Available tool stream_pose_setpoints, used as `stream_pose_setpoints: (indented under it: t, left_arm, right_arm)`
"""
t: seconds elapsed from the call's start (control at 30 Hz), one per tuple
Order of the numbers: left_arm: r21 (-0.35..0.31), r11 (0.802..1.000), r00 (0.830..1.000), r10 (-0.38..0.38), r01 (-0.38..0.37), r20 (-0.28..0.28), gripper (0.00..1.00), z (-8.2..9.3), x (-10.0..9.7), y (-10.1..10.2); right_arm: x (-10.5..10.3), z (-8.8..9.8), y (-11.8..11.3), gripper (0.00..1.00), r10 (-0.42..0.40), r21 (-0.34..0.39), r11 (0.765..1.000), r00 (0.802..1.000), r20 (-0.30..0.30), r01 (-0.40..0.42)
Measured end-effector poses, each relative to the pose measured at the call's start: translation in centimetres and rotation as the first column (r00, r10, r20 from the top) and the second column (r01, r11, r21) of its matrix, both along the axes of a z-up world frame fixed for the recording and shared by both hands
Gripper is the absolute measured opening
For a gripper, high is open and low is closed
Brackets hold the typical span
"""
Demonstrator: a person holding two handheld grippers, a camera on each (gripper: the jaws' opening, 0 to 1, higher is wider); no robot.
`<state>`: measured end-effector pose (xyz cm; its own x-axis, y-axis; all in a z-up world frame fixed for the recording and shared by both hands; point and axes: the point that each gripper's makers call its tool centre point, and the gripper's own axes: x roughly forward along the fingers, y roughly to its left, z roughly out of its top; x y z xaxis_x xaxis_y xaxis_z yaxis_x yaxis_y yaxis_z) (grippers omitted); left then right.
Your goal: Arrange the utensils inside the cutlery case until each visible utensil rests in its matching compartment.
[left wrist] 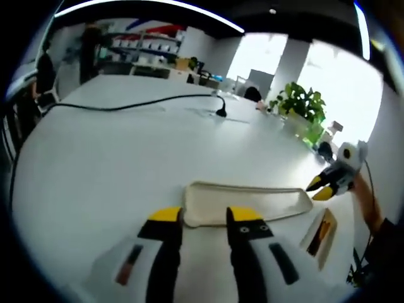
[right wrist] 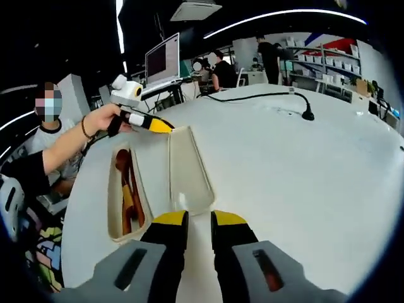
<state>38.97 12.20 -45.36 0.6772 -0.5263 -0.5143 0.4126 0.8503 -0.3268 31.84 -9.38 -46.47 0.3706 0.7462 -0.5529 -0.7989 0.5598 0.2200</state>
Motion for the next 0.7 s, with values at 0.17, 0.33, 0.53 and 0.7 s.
stream_pose_setpoints:
  t: [0.17, 0.33, 0.53, 0.7]
  left_arm:
    - [-0.003, 1.000, 1.000, 0.018, -0.018, -0.004, 0.28, -0.2, -0.2, 0.0]
    - [-0.043, 0.999, 1.000, 0.027, -0.027, -0.010, 0.28, -0.2, -0.4, 0.1]
    - [-0.059, 0.996, 0.997, 0.066, -0.068, -0.029, 0.24, -0.3, -0.2, 0.9]
    - [-0.068, 0.994, 0.996, 0.080, -0.083, -0.042, 0.21, -0.5, 0.1, 1.3]
  right_arm:
    - [0.1, 0.0, 0.5, 0.13, -0.028, 0.040, 0.999, 0.998, -0.053, 0.030]
    - [1.6, -0.1, 0.0, 0.13, -0.113, 0.068, 0.991, 0.990, -0.087, 0.119]
    - [3.1, -0.1, -0.3, 0.09, -0.243, 0.147, 0.949, 0.945, -0.218, 0.277]
    - [4.3, 0.6, -0.3, 0.08, -0.304, 0.215, 0.906, 0.914, -0.269, 0.365]
